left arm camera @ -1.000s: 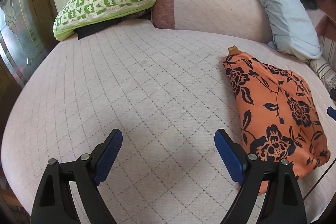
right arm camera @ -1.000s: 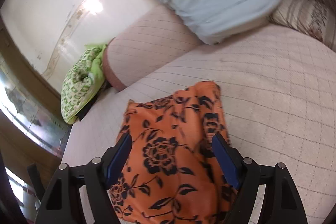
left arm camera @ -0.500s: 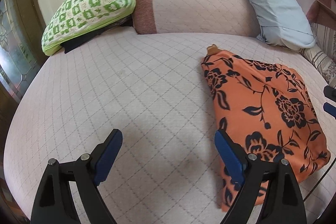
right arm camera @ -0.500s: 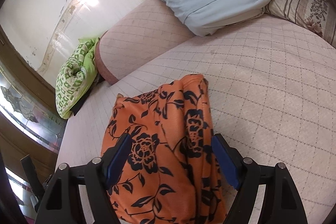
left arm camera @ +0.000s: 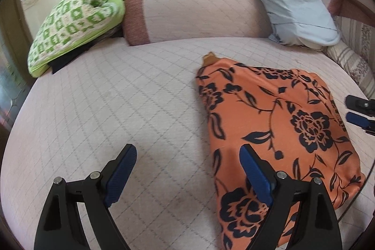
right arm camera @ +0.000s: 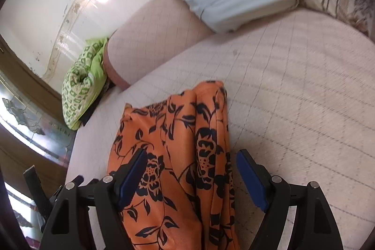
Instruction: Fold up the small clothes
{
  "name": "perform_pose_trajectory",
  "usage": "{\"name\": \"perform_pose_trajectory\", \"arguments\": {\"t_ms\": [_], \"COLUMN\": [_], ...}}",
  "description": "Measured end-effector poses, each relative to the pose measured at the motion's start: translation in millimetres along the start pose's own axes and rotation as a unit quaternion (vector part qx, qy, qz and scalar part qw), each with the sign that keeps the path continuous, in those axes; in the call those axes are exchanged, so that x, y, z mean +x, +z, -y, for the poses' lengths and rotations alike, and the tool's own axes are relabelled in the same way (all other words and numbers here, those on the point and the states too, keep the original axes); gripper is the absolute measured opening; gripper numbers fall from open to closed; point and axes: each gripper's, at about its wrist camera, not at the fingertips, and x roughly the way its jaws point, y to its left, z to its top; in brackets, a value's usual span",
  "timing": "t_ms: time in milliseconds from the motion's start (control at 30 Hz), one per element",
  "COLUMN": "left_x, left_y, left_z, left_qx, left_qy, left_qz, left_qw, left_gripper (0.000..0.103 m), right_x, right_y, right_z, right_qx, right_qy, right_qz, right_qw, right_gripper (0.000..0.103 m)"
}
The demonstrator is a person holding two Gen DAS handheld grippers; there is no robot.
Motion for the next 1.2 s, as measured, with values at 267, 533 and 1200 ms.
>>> {"name": "perform_pose_trajectory", "arguments": {"t_ms": [267,533,1200], "left_x": [25,61,58], "left_y": [3,2,-2], "left_z": [18,18,37], "left_qx": [0.026,-0.030,-0.033], "left_qy": [-0.132,-0.228,-0.179], "left_qz": [-0.038,-0.091,-0.081], "left_qw": [0.9902,0.9688,0.9801], "left_gripper": [0.090,0.091,0.095], "right_x": [37,72,77], "right_y": [2,-4,-19], "right_z": [10,16,-16], "right_qx": [-0.007,0.026,-0.009], "right_qy": [0.034,0.083,0.010], "right_qz": [-0.065,-0.107,-0.089], "right_qw": [0.997,0.991,0.996], "right_gripper": [0.081,0.081,0.078]}}
